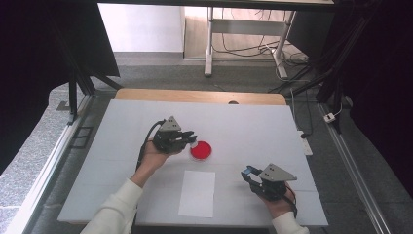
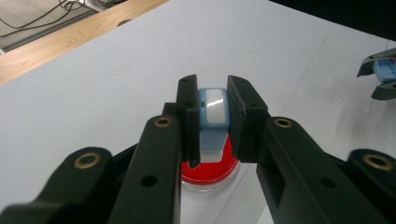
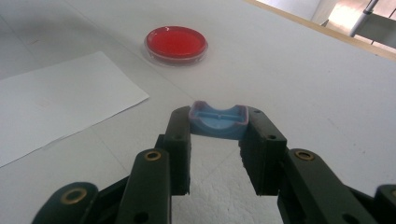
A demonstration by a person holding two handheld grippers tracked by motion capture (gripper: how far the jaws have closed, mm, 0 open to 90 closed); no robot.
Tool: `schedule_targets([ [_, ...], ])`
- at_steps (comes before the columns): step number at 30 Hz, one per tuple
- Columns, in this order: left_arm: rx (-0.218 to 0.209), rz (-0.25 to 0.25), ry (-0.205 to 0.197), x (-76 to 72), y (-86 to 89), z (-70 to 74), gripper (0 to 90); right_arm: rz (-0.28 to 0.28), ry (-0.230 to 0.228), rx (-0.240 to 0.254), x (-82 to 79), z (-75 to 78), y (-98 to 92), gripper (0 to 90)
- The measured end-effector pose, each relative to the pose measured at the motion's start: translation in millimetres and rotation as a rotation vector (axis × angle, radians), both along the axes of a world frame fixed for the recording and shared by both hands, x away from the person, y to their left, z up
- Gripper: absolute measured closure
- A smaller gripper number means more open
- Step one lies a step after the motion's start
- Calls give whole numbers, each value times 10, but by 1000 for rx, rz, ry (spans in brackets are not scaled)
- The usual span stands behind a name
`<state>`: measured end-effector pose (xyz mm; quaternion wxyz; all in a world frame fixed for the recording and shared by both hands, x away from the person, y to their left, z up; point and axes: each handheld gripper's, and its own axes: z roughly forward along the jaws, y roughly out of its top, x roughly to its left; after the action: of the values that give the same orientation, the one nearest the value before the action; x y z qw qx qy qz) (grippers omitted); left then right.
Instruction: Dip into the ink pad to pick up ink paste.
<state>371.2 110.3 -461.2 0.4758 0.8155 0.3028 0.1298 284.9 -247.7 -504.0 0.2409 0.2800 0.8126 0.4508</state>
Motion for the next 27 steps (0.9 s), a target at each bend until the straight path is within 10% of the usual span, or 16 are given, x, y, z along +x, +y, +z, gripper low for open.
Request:
schedule_targets([
  [27, -18, -71, 19, -80, 22, 130, 751, -1, 0, -1, 3, 2, -4, 641],
])
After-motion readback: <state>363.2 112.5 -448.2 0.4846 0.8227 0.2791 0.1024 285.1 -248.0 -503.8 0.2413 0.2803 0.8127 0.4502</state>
